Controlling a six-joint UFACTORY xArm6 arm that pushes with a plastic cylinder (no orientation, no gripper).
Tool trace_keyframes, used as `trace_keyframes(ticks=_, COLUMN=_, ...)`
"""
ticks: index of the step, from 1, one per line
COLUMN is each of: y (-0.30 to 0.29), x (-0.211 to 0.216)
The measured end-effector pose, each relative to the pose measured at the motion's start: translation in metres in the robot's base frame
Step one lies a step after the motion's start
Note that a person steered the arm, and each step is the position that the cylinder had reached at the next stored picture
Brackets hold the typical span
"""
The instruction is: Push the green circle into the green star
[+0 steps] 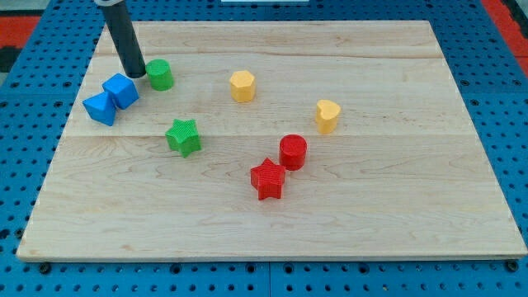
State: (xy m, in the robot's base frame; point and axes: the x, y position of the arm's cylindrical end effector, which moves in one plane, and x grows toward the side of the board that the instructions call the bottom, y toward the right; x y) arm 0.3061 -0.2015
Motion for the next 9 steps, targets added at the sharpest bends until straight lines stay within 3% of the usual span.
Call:
trace_keyframes(ticks=1, y=0.007, x=-0.019)
trace_keyframes(ticks=2, y=0.033, x=0.029)
trace_keyframes(ticks=3, y=0.014, x=0.045)
trace_keyframes(ticks=4, y=0.045, x=0.048)
trace_keyframes(ticks=5, y=0.052, x=0.014)
trace_keyframes(ticks=7, y=0.077, x=0.069)
trace_keyframes(ticks=9, y=0.066, x=0.043)
